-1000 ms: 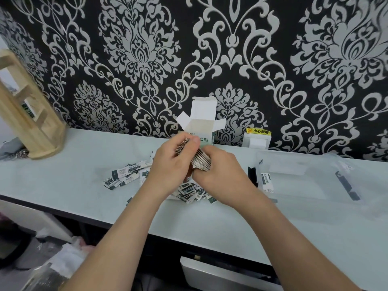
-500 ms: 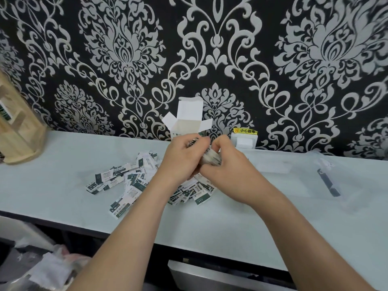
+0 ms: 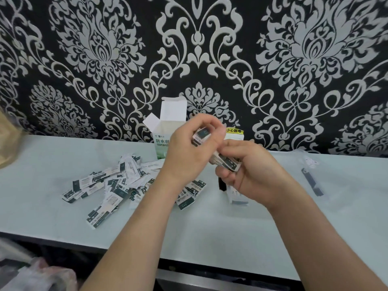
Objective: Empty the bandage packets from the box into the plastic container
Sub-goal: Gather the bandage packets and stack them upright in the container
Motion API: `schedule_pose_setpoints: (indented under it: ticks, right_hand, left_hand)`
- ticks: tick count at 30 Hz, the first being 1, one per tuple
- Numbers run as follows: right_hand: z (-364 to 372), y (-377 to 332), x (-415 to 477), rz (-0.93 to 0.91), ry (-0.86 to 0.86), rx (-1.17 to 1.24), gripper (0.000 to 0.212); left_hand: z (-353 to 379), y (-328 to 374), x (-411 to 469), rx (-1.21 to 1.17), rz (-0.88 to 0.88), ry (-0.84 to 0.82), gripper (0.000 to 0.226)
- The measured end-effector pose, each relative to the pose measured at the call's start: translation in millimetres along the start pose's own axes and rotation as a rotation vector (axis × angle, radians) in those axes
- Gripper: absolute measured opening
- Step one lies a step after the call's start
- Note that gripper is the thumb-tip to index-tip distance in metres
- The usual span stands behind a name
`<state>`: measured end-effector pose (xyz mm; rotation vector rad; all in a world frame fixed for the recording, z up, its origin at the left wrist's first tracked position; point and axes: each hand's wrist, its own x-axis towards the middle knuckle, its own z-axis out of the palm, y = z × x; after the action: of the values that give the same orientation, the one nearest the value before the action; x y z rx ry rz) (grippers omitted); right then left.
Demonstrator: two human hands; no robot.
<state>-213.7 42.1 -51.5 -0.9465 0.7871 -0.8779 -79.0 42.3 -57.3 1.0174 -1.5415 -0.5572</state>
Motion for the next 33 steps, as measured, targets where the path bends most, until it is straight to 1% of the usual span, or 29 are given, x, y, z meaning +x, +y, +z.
schedule_pose_setpoints:
  ticks: [1, 2, 4, 6, 8, 11, 12, 14, 16, 20, 22, 23, 24, 26, 27, 28, 30, 33]
  right_hand:
    - [-2, -1, -1, 0.042, -0.019, 0.089, 0.012]
    - [-3, -1, -1, 0.073, -0.031, 0.149, 0.013]
    - [-4, 1, 1, 0.105, -0.051, 0.202, 0.010]
    - [-4, 3, 2, 0.099, -0.056, 0.202, 0.006]
    - [-5, 4, 3, 0.070, -0.049, 0.160, 0.005]
    - [-3, 4, 2, 0.008, -0.051, 0.013, 0.010]
    - [-1, 3, 1, -0.021, -0.048, -0.092, 0.011]
    - [-2, 1, 0, -0.108, -0.039, -0.384, 0.015]
    - [-7, -7, 0, -0.186, -0.080, -0.582, 0.019]
    - [-20, -23, -3, -0.150, -0.105, -0.754, 0.039]
    - [-24, -25, -2, -0.163, -0.088, -0.767, 0.035]
    - [-25, -25, -2, -0.165, -0.087, -0.763, 0.033]
    - [-27, -25, -1, -0.165, -0.077, -0.764, 0.034]
    - [-30, -23, -1, -0.177, -0.043, -0.754, 0.047]
    - [-31, -23, -1, -0.186, -0.022, -0.753, 0.049]
    - [-32, -23, -2, -0.193, -0.002, -0.761, 0.045]
    - [-36, -24, -1, -0.209, 0.040, -0.828, 0.031]
    - [-52, -25, 1, -0.186, 0.149, -1.002, 0.024]
  left_hand:
    - [3, -1, 1, 0.040, 0.041, -0.002, 0.011]
    - [7, -2, 1, 0.052, 0.035, 0.019, 0.020]
    - [11, -4, 4, -0.004, -0.053, 0.091, 0.035]
    - [13, -5, 7, -0.024, -0.168, 0.149, 0.041]
    - [12, -7, 9, 0.011, -0.253, 0.115, 0.043]
    - [9, -5, 10, 0.106, -0.330, 0.043, 0.045]
    - [7, -4, 11, 0.146, -0.343, 0.046, 0.044]
    - [5, 0, 17, 0.236, -0.346, 0.054, 0.040]
    - [3, 5, 25, 0.346, -0.343, 0.013, 0.040]
    - [12, 18, 36, 0.516, -0.318, -0.092, 0.039]
    - [22, 21, 36, 0.570, -0.274, -0.117, 0.035]
    - [25, 20, 36, 0.575, -0.265, -0.117, 0.034]
    - [28, 19, 37, 0.565, -0.263, -0.111, 0.034]
    - [35, 14, 39, 0.521, -0.280, -0.091, 0.039]
    - [38, 12, 40, 0.493, -0.291, -0.081, 0.042]
    - [42, 10, 40, 0.468, -0.293, -0.072, 0.044]
    - [52, 6, 40, 0.441, -0.289, -0.062, 0.043]
    - [60, 2, 36, 0.312, -0.313, -0.115, 0.038]
